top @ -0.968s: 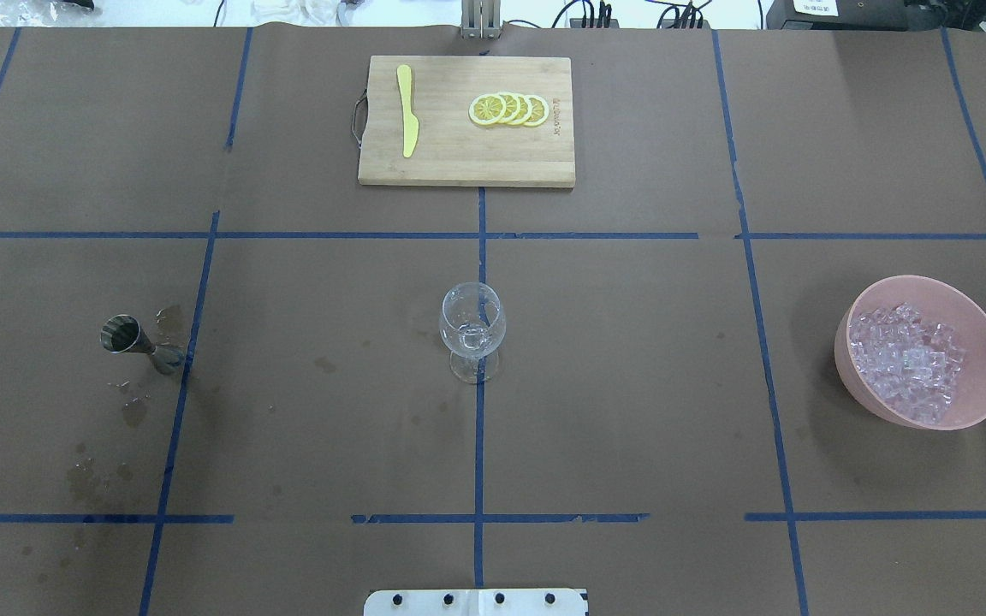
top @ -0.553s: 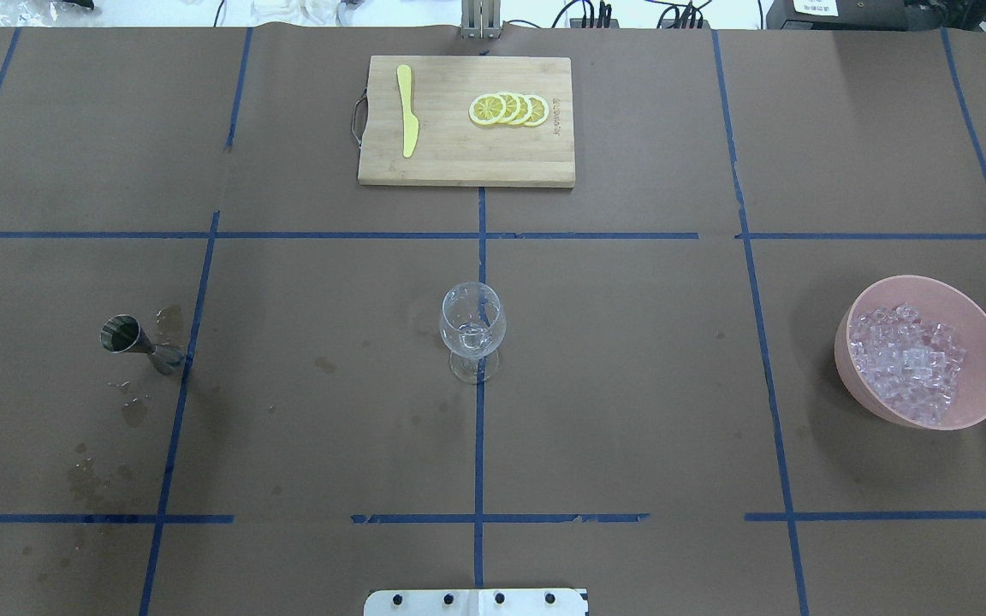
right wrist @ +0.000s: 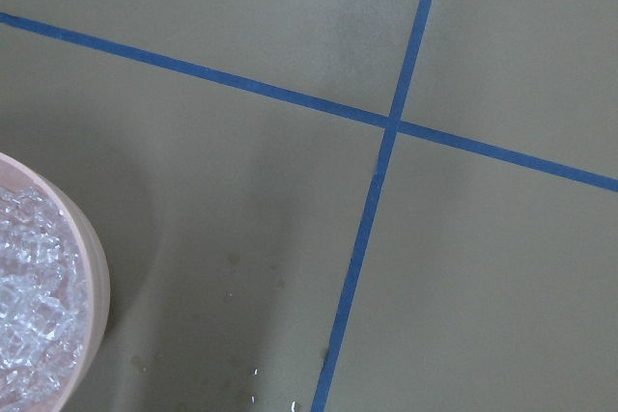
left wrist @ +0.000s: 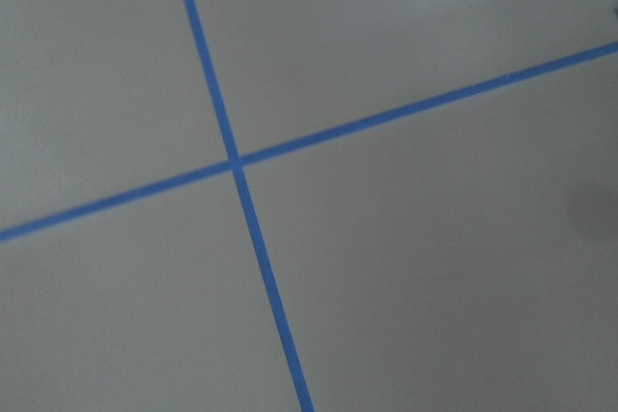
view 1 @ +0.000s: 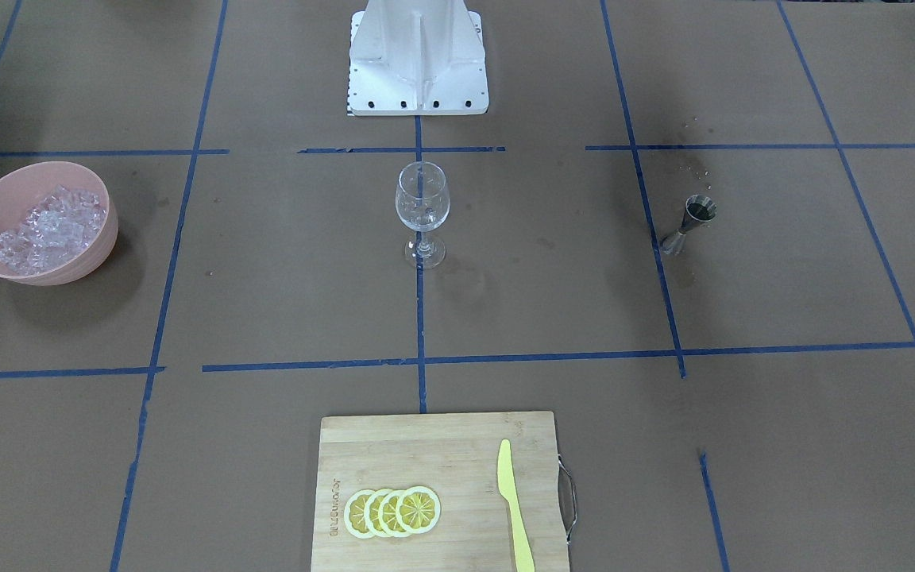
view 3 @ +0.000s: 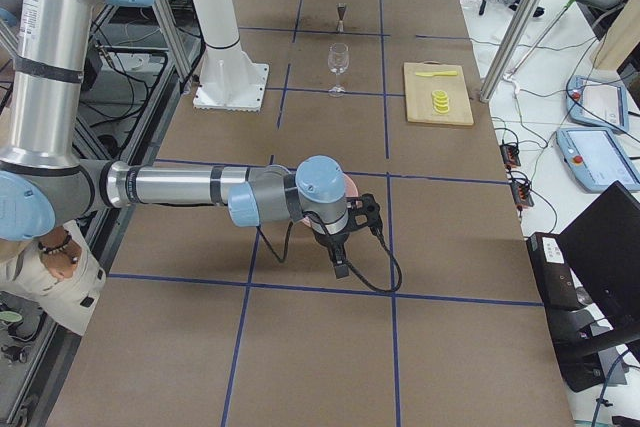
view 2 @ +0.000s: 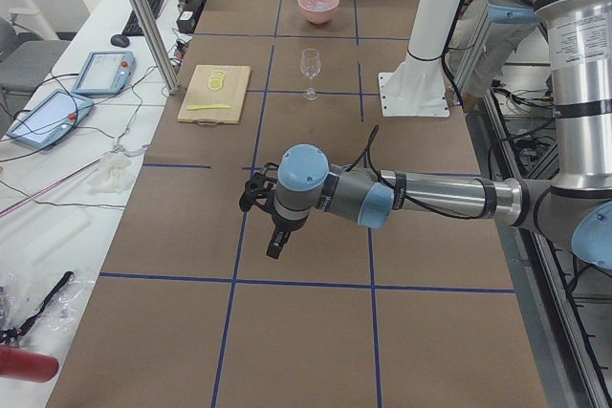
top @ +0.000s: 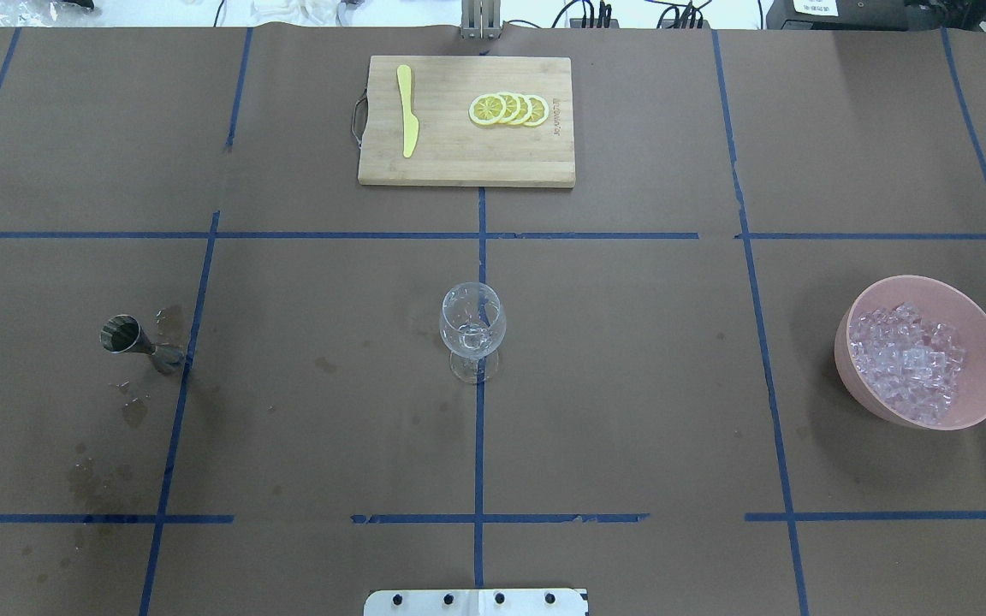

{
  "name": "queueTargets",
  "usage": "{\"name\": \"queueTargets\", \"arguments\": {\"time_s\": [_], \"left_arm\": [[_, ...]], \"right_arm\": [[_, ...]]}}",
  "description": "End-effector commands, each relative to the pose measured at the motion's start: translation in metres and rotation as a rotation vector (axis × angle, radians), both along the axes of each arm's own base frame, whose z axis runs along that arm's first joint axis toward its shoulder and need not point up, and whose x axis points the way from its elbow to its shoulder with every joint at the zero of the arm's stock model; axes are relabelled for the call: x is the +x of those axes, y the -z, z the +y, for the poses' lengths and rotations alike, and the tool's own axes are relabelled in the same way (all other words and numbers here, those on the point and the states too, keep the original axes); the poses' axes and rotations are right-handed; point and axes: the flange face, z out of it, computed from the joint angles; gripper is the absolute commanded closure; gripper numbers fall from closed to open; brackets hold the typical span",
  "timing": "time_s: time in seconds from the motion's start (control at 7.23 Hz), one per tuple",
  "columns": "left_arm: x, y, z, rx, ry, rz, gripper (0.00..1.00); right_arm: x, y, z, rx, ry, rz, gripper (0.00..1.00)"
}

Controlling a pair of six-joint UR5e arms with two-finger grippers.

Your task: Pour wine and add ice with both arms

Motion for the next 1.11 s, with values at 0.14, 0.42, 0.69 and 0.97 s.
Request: {"name": "queueTargets", "arguments": {"time_s": [0.14,0.42,0.69,0.97], "left_arm": [[0.002,0.018,0.008,0.276,0.053,0.103,0.00],[0.026,0.044,0.014,0.322,0.077,0.206,0.00],[0.078,0.087,0.017,0.288,0.121,0.316,0.00],[0.154,0.123,0.034,0.245,0.231,0.377,0.00]], "right_arm": [[-0.001,0.000,-0.001,-0.005,-0.009,-0.020,0.00],[-0.003,0.005,-0.002,0.020,-0.006,-0.039,0.00],[-0.002,0.007,-0.002,0.034,-0.006,-0.037,0.00],[-0.002,0.007,-0.002,0.033,-0.007,-0.038,0.00]]}}
